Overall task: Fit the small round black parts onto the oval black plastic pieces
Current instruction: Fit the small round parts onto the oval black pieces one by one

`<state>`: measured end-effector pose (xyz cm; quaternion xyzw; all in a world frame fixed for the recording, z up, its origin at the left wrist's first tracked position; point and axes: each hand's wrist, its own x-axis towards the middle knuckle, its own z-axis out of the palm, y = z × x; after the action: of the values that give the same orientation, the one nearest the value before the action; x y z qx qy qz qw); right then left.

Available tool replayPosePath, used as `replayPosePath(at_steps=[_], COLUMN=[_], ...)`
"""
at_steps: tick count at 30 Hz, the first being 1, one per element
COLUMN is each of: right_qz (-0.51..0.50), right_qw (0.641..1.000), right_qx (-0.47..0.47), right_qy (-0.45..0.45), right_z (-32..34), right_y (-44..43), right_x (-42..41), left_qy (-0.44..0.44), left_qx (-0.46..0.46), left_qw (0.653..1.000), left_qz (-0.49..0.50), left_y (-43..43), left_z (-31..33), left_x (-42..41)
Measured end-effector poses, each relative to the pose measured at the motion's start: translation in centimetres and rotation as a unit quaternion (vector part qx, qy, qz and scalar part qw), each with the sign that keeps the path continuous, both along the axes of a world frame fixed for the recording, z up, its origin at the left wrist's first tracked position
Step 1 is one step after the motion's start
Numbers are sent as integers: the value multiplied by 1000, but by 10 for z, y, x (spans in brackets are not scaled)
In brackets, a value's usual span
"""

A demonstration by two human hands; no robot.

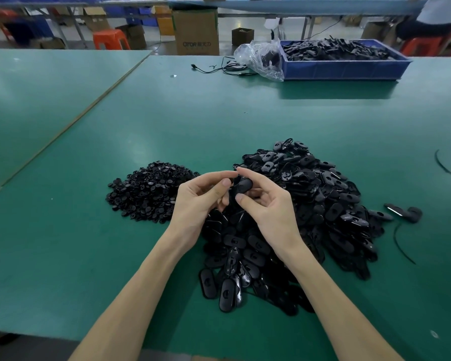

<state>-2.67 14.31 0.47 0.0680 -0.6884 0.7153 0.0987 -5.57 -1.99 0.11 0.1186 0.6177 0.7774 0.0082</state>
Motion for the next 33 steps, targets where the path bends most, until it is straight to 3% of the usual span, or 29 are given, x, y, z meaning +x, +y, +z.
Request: replayPosePath(at_steps=[11,21,29,33], right_qz=[-15,-20,-49,-58], right_qw=[1000,1000,995,992], right_qx=[3,18,77,102], right_qy=[-13,-2,29,45], right_z=[-1,-2,-6,-8], right_y=[-1,-1,0,-3], right_x=[1,1,0,0], left_qy=[14,22,78,90], left_qx=[-49,-36,-161,-177], left_qw=[998,998,982,977], left_qz=[28,39,58,79], left_y=[1,3,4,4], left_z=[0,4,5,6], left_x=[1,3,5,7])
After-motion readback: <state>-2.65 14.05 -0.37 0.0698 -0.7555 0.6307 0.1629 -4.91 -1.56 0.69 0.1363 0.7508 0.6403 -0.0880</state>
